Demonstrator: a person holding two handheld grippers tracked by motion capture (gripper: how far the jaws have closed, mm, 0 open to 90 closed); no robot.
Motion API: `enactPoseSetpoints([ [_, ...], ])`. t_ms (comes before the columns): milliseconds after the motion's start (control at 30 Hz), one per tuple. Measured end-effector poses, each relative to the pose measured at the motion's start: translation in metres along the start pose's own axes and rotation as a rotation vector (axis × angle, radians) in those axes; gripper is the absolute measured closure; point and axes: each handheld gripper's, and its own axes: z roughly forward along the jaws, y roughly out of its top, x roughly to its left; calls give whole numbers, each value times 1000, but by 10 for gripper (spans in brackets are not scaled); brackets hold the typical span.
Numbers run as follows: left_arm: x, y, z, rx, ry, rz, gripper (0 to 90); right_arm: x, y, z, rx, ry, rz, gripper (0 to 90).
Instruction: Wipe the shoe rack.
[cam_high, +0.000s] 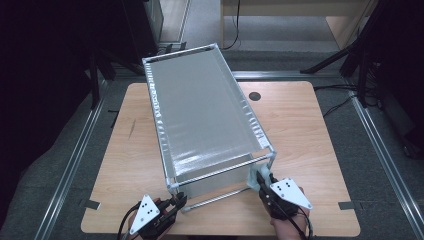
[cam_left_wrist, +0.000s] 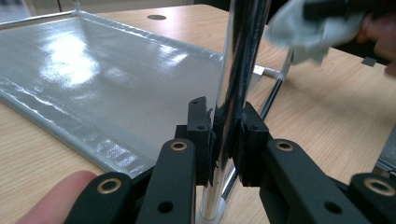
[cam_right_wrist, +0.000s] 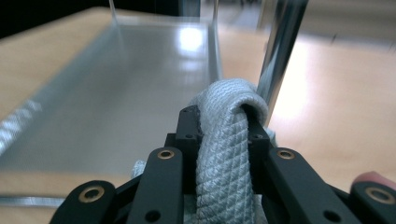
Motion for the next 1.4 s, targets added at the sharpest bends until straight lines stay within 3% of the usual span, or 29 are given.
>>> enactPoseSetpoints([
  [133,0,0,0,0,0,-2,798,1,20,-17,-116,6,-26,755],
  [233,0,0,0,-1,1,-3,798,3,19,-19,-129,-1,-57,756],
  [300,0,-1,0,-1,1,-2,798,2,11,-12,-71,-8,-70,755],
  [467,0,0,0,1,2,3,798,-8,-28,17,170,41,-39,756],
  [533,0,0,1,1,1,4,798,-10,-32,19,180,48,-36,757],
  [633,-1,0,1,1,-2,1,798,-9,-17,13,118,50,-32,757],
  [833,-3,-1,2,1,-6,5,799,-9,22,-20,-112,41,-41,756],
  [933,-6,0,3,2,-12,10,799,-7,20,-24,-148,27,-60,755],
  [1000,-6,0,3,3,-15,13,799,-7,16,-20,-132,36,-62,754],
  [1033,-7,0,4,3,-16,14,799,-6,11,-14,-99,43,-67,753],
  [1067,-8,0,4,2,-20,17,800,-5,-7,2,-11,29,-72,754],
  [1200,-10,-1,5,3,-27,18,799,-3,-31,25,107,34,-63,757],
  [1300,-12,-1,8,-3,-37,13,799,8,-32,32,106,84,-44,757],
  [1400,-13,-1,9,-5,-39,17,798,25,-30,35,82,171,-89,743],
])
